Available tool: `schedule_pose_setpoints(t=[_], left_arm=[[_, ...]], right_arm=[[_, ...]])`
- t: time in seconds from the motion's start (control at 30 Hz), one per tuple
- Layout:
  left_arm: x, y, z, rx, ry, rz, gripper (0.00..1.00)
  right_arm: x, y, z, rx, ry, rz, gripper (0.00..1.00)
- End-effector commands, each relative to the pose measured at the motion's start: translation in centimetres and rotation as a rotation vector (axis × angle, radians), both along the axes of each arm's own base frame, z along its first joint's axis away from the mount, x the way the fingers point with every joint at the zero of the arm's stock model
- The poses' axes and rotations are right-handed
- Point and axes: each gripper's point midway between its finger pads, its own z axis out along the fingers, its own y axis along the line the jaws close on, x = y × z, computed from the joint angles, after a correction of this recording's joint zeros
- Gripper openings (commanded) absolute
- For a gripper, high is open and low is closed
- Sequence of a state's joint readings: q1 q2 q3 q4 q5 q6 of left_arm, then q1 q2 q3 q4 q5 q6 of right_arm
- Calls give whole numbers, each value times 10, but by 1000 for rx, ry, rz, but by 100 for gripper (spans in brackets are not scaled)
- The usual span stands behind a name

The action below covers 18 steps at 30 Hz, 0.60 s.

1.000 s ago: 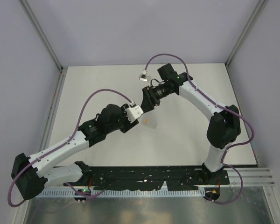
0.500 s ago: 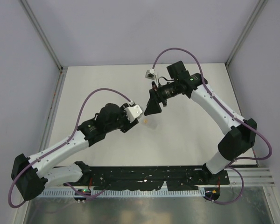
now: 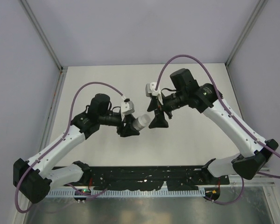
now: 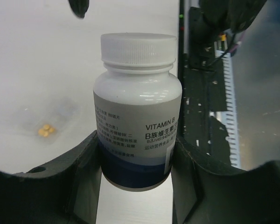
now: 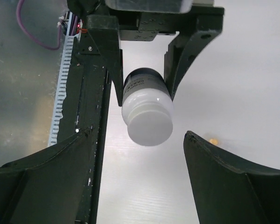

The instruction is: Sort the pills into containers

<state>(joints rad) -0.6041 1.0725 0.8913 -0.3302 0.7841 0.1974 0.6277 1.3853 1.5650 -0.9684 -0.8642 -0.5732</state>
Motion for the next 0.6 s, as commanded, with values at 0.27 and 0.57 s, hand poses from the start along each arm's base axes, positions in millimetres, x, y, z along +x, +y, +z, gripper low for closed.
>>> schedule_pose_setpoints(t=[0.27, 0.57], left_arm=[[-46, -9, 32, -111, 119, -286, 0], [-44, -9, 30, -106, 119, -276, 0]], right_arm=[[-27, 8, 2, -24, -129, 119, 70], [-30, 14, -3, -25, -83, 145, 54]])
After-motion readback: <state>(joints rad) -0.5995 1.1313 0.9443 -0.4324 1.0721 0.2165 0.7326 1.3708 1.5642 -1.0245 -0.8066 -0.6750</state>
